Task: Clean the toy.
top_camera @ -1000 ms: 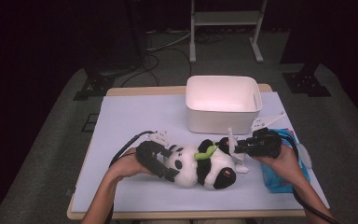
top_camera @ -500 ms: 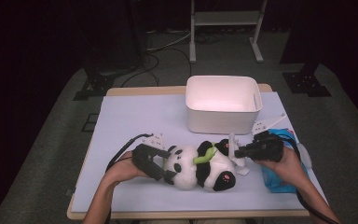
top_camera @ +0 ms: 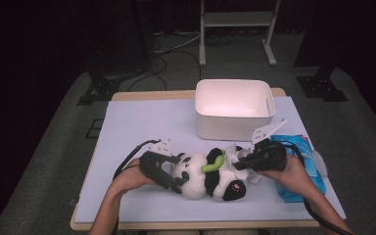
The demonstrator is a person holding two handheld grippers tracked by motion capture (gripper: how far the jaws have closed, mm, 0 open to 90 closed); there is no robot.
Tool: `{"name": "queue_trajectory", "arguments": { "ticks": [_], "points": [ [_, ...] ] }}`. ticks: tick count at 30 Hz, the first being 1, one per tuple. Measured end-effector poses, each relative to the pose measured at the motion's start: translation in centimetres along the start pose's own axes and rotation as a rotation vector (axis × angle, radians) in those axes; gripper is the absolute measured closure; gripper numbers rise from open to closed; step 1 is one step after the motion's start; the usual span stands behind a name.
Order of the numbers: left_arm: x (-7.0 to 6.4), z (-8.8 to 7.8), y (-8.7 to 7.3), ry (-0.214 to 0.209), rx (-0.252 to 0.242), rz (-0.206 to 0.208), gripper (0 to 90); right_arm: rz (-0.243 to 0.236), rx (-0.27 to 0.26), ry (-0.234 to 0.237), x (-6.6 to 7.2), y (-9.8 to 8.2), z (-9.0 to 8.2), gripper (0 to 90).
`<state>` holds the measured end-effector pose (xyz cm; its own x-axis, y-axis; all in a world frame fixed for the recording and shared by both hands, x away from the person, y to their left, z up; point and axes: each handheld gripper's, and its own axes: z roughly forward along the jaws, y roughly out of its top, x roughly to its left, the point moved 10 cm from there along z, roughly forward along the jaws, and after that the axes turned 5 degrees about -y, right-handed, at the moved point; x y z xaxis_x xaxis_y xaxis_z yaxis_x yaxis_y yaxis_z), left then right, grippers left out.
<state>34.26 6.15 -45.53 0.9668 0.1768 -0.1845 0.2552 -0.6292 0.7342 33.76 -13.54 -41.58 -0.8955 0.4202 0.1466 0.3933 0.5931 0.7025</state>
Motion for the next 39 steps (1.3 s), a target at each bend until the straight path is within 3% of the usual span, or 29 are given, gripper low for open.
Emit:
{"name": "queue_trajectory", "arguments": {
  "ticks": [8, 11, 16, 20, 26, 31, 37, 39],
  "points": [
    [-0.1, 0.1, -0.1, 0.014, 0.005, 0.004, 18.6, -0.032, -0.028, 0.091, 2.3, 1.6, 0.6, 84.3],
    [-0.1, 0.2, 0.0, 0.016, 0.002, 0.003, 18.7, -0.04, -0.004, 0.069, 2.1, 1.2, 1.0, 83.7],
    [-0.1, 0.2, 0.0, 0.009, 0.009, -0.001, 18.6, -0.06, -0.017, 0.005, 1.4, 1.1, 0.6, 70.6],
    [-0.2, 0.3, 0.1, 0.005, 0.019, -0.008, 18.6, -0.075, -0.025, -0.059, 0.5, 1.4, 0.2, 65.1],
    [-0.1, 0.5, 0.1, -0.004, 0.034, -0.002, 18.7, -0.081, -0.034, -0.082, -0.3, 2.0, 1.1, 58.3],
    [-0.2, 0.6, 0.2, -0.003, 0.044, 0.003, 18.6, -0.088, -0.018, -0.068, -0.4, 2.1, 2.5, 59.3],
    [-0.2, 0.5, 0.3, 0.002, 0.055, -0.004, 18.6, -0.08, -0.004, -0.037, -0.4, 1.7, 3.0, 77.2],
    [-0.1, 0.5, 0.4, 0.011, 0.056, -0.005, 18.1, -0.074, -0.007, -0.028, -0.3, 1.6, 2.8, 79.2]
  ]
}}
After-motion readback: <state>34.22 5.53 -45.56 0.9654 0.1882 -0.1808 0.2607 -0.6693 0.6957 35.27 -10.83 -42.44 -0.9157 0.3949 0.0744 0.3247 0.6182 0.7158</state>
